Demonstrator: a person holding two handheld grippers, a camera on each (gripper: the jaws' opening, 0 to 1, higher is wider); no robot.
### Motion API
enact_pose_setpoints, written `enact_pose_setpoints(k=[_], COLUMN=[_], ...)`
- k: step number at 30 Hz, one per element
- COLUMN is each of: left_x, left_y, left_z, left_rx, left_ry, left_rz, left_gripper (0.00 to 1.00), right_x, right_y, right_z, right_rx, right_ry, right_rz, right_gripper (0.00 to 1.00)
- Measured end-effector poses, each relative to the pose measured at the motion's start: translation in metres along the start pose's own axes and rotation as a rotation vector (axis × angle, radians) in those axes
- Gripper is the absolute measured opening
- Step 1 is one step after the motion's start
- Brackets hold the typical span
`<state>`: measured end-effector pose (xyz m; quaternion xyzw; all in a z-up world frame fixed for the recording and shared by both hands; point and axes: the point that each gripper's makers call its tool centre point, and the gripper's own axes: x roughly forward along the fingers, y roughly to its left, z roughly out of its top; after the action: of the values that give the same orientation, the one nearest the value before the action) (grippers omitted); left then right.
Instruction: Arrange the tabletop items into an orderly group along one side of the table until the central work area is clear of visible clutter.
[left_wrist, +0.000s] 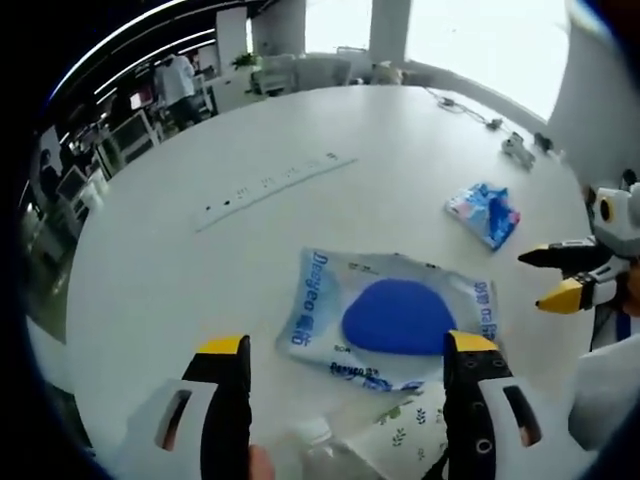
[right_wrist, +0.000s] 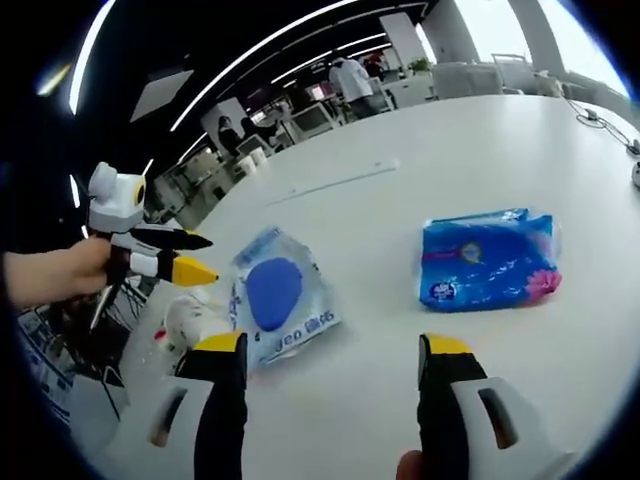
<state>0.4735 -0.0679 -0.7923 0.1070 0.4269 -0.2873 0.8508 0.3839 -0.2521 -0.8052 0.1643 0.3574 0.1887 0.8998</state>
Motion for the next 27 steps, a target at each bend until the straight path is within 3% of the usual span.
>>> enact_pose_setpoints(k=[3,11,21,27], left_x=[0.004,0.015,0.027,0.036], left_y=[0.004,0.021,0.019,0.022], left_z=[-0.004,-0.008,-0.003,-0.007], left_rx=[-0.01,-0.059,-0.087,-0.087], left_ry=[0.01,0.014,0.003,0.02], left_rz=[-0.002,0.007,-0.023,-0.033], left_gripper=[0.75,0.7,0.68,0.66], right_x=[0.001,0.009,0.02,0.025], right_y=[0.008,0.019,0.038,0.041], right_z=[-0.003,-0.02,-0.035,-0.032], right_rx=[0.054,0.077,0.13,0.191], right_ry=[-0.007,0.024,0.057,0.033], right_rz=[0.021,0.049,0.092,0.106], right_gripper=[0.65,0.59,0.54,0.51])
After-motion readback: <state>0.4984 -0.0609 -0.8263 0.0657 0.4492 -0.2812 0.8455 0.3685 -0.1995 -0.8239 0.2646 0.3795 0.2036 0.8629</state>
